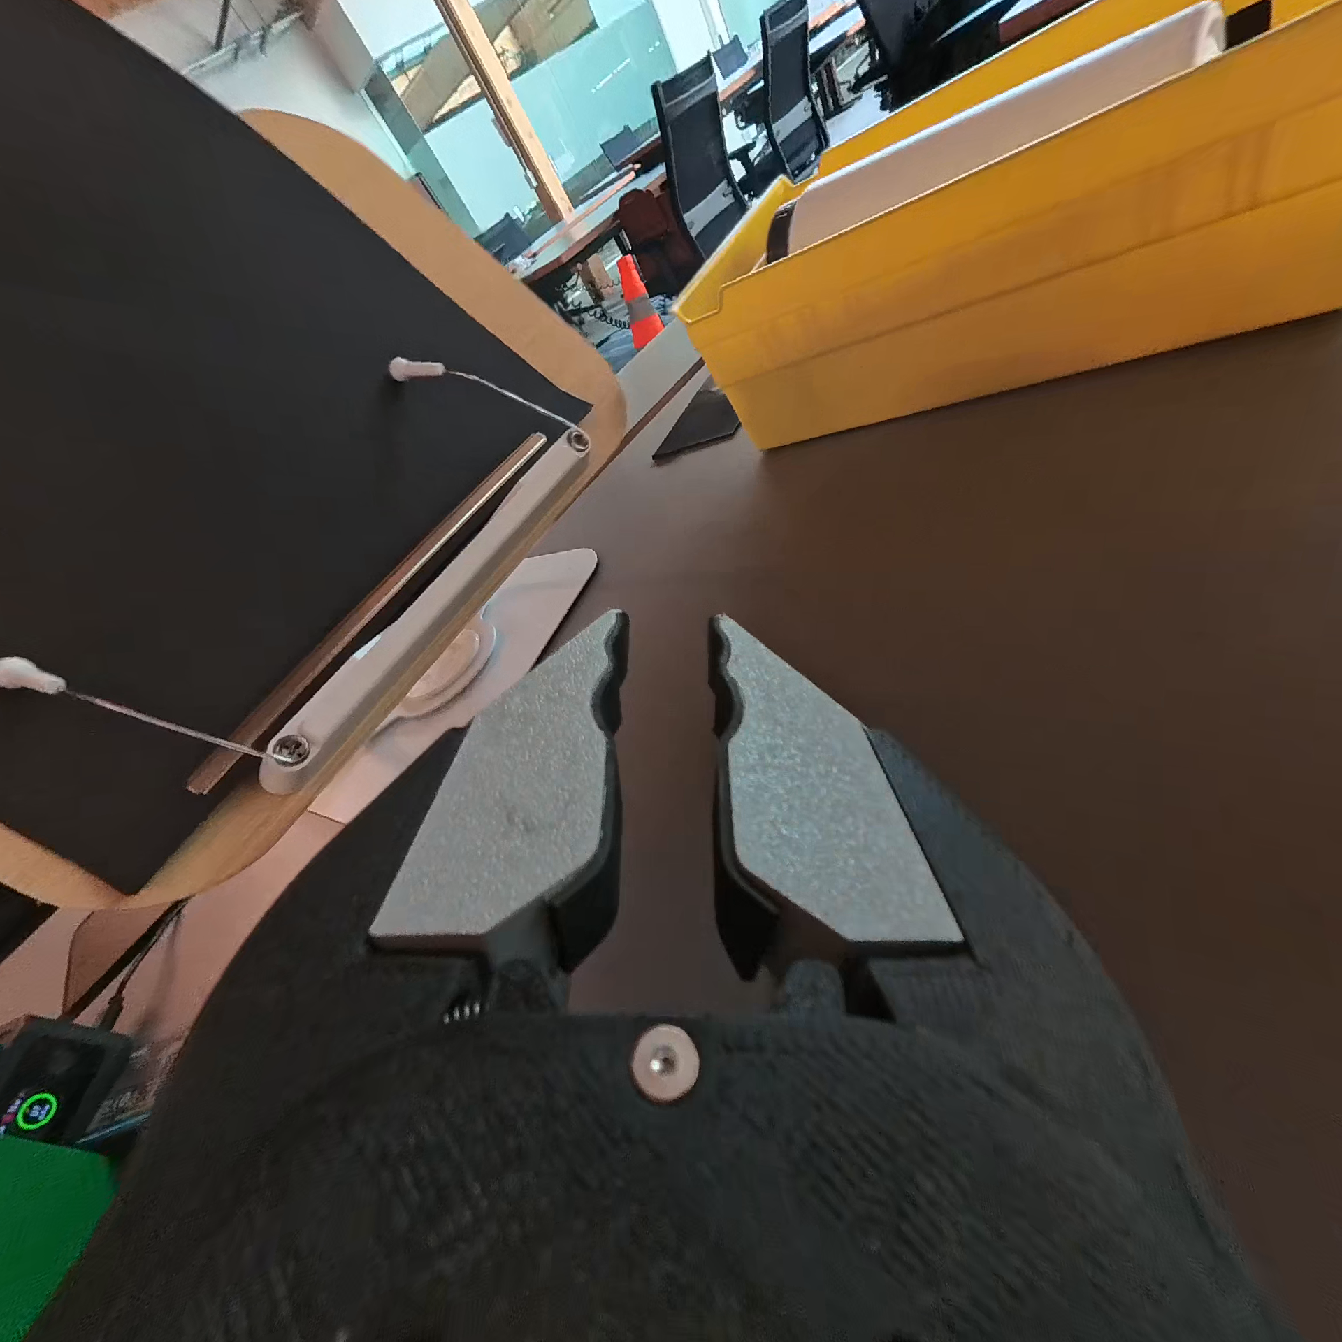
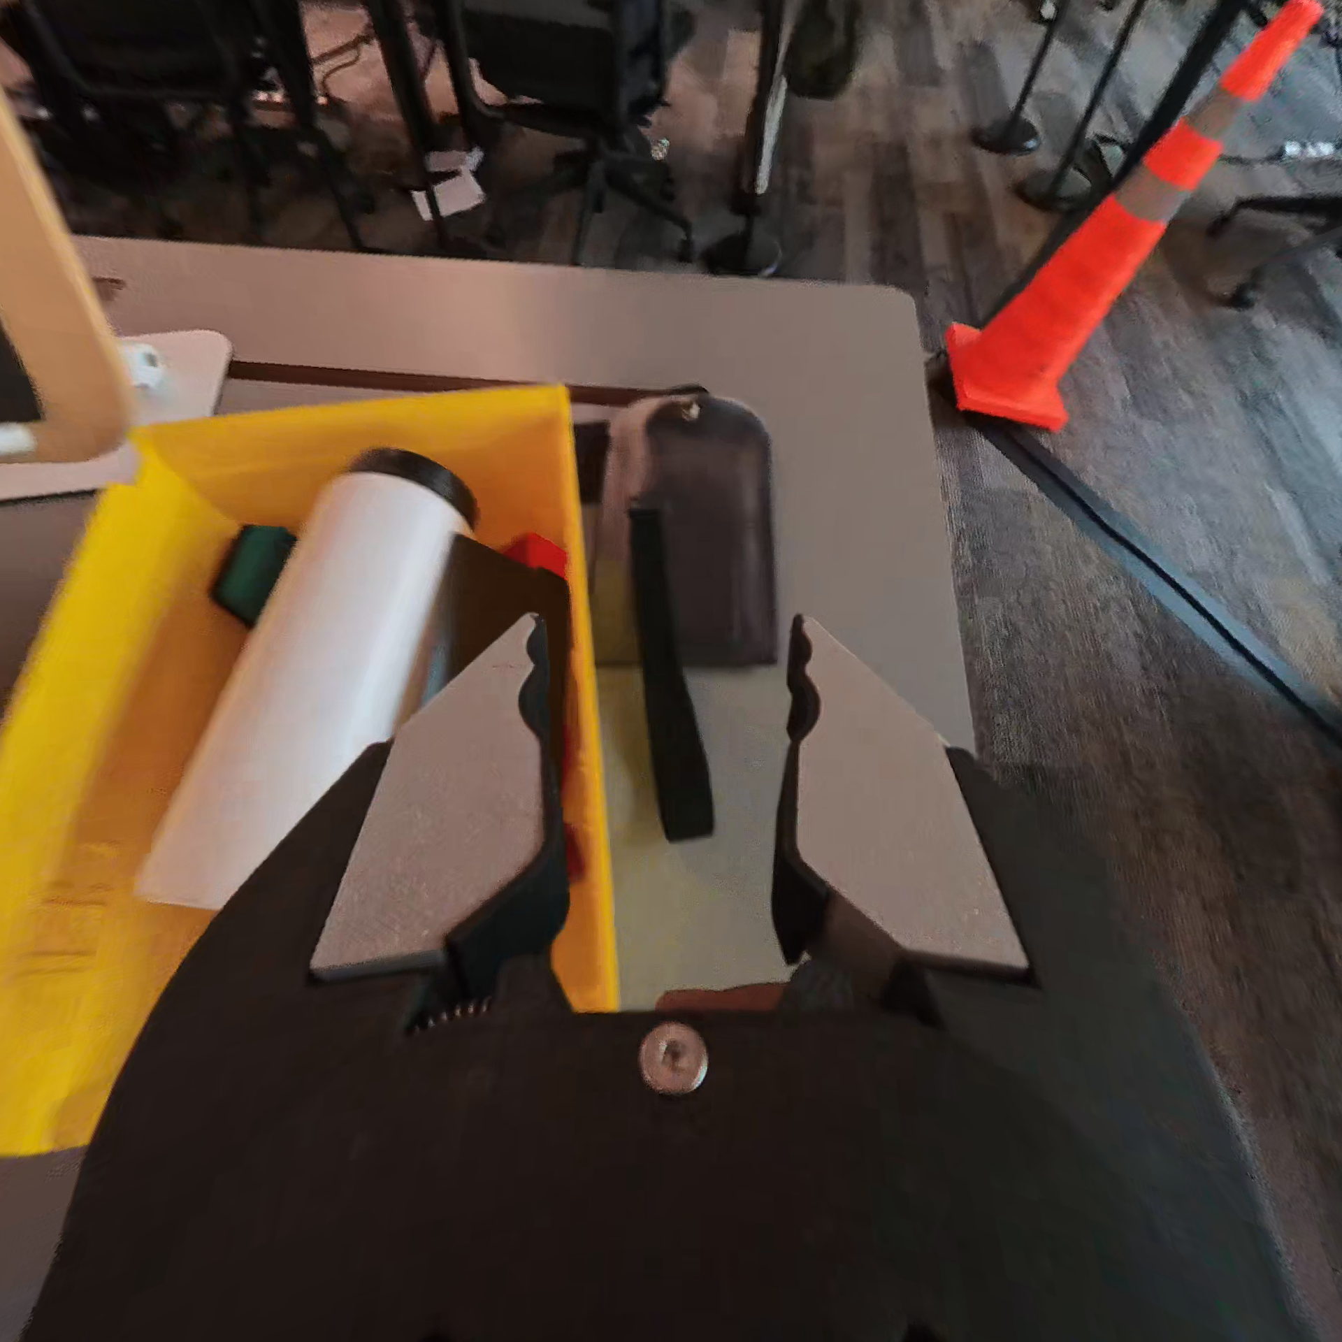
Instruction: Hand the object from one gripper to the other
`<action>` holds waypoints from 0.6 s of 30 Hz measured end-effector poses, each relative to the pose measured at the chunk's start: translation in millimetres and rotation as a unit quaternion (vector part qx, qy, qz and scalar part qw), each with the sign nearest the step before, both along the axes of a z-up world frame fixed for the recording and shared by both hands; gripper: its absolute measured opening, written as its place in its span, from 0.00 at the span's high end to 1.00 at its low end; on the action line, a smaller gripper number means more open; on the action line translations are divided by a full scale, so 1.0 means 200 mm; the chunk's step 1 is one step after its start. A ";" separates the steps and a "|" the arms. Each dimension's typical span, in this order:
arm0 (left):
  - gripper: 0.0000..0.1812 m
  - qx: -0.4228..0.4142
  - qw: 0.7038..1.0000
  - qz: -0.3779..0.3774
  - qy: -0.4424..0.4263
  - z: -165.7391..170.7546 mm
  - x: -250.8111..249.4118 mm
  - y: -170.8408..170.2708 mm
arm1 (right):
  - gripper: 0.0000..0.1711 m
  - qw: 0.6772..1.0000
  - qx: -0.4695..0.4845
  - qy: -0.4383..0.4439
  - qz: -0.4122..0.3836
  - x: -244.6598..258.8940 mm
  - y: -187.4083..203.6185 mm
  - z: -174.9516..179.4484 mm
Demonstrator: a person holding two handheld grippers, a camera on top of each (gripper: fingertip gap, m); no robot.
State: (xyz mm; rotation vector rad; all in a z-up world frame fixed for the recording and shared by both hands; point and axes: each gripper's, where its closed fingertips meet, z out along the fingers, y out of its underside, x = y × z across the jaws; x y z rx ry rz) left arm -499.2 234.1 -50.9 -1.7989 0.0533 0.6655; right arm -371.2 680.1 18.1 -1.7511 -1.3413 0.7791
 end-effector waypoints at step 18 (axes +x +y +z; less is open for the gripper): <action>0.86 0.016 0.994 0.090 -0.057 -0.05 -0.11 -0.09 | 0.53 0.986 -0.124 0.056 0.096 -0.03 0.24 -0.50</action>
